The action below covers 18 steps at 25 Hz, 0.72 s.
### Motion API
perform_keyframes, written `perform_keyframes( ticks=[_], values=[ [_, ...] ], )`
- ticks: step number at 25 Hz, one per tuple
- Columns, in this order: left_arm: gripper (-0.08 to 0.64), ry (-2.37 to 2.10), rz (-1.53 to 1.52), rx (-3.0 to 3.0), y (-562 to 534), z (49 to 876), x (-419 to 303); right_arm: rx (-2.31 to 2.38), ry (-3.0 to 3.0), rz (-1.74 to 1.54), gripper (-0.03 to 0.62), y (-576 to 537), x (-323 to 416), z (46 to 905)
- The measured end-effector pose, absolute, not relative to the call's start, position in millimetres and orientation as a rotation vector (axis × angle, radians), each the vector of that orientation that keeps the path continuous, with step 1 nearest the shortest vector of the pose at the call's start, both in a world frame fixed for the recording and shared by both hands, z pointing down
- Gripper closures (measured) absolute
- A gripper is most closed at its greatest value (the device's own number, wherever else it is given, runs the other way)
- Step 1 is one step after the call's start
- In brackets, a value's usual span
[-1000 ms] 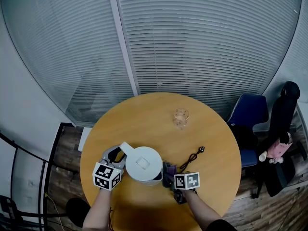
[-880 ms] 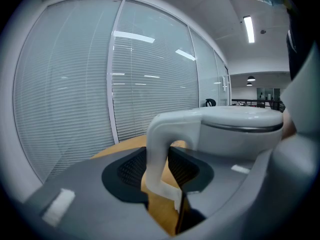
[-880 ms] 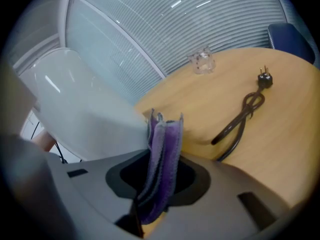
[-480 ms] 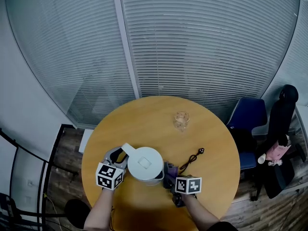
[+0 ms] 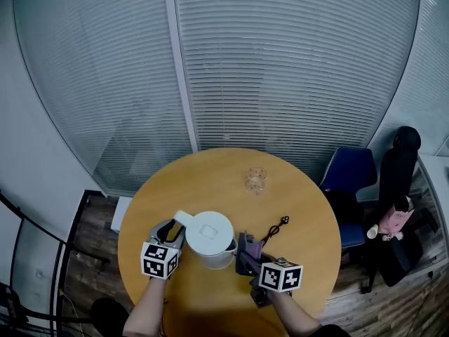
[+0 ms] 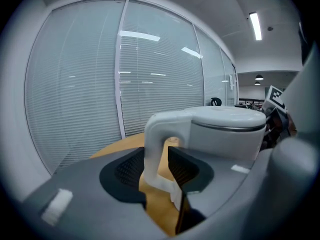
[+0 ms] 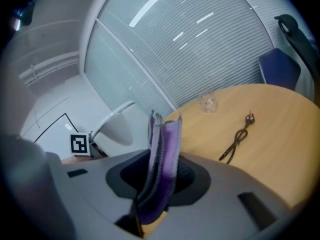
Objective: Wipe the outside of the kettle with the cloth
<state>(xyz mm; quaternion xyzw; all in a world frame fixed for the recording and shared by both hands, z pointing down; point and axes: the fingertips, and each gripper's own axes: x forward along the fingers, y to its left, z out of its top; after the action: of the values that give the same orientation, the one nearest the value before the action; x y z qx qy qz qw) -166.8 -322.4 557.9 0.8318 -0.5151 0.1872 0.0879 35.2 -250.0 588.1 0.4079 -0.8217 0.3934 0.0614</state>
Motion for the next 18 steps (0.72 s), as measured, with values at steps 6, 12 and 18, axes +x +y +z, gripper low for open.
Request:
perform_keyframes(
  ticks=[6,12,18],
  values=[
    [0.422,-1.535,0.543,2.458,-296,555,-180,1.315,-2.562,1.120,0.492,-231,37,546],
    [0.426,-1.497,0.489,2.489,-265,551,-184,1.393,-2.575,1.090,0.492,-204,35,527],
    [0.453,-1.431,0.420,2.539,-227,547,-182,1.466,-2.573,1.057,0.492,-176,25,519]
  ],
)
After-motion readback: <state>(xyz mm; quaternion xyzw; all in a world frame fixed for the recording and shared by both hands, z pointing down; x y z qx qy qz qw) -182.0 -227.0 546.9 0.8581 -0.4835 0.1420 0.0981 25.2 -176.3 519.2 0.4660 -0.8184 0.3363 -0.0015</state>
